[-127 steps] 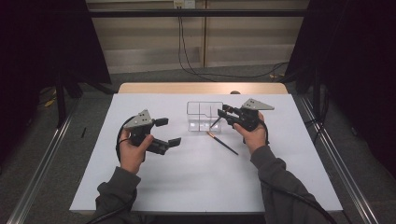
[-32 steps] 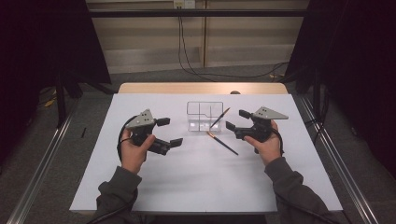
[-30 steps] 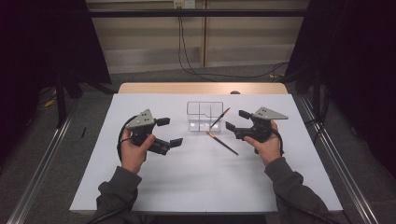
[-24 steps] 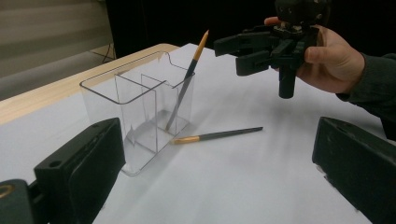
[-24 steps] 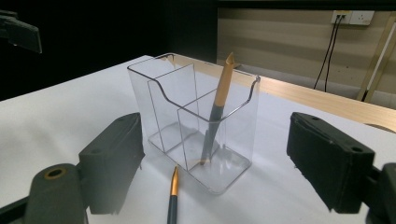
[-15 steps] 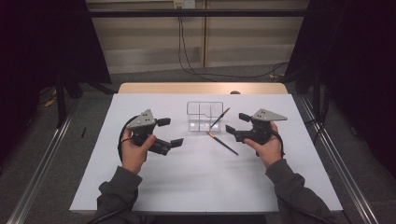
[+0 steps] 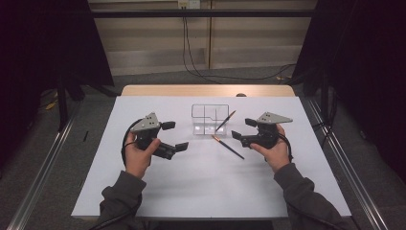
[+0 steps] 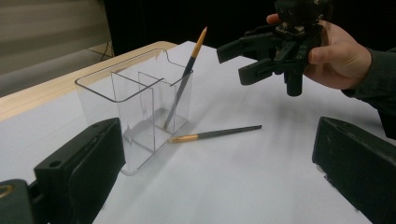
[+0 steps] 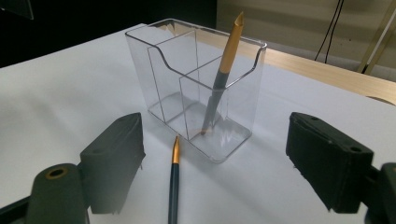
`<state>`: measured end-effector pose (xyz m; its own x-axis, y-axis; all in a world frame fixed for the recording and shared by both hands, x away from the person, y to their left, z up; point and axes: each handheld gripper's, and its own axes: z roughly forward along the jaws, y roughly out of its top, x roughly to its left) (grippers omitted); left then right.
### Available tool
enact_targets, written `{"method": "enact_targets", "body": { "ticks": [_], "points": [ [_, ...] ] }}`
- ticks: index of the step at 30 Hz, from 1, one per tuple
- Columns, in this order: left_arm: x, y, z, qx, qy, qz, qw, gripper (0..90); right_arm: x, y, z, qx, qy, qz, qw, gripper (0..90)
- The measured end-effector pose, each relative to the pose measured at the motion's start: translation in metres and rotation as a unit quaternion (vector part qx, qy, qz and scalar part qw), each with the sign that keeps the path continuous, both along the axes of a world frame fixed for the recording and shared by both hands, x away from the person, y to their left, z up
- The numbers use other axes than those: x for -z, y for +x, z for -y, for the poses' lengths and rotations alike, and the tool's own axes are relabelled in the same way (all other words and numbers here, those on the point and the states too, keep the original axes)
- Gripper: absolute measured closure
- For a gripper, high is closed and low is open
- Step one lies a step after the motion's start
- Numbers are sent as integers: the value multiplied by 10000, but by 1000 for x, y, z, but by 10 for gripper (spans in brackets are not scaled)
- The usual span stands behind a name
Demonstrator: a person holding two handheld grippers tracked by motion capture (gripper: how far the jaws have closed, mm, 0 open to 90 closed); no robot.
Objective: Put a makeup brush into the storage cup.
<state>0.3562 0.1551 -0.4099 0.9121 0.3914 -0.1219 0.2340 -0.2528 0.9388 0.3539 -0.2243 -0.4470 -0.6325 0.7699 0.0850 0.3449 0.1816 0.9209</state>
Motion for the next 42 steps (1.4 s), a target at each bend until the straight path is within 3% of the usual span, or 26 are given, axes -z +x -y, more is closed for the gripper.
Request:
{"method": "enact_targets", "body": {
  "ticks": [18,30,36,42],
  "points": [
    [-1,0,-2,-63,17,9,10000,21,-4,4,-6,-141,-362,-432,9983,167],
    [-4,-1,-2,-52,-3,57,10000,21,-6,2,-3,-224,-393,-478,9978,127],
    [-4,-1,0,-30,4,44,10000,21,-8,2,0,-282,-513,-642,9962,96],
    [-4,-1,-1,-37,3,52,10000,20,-10,2,1,-102,-764,-918,9928,73]
  ]
}}
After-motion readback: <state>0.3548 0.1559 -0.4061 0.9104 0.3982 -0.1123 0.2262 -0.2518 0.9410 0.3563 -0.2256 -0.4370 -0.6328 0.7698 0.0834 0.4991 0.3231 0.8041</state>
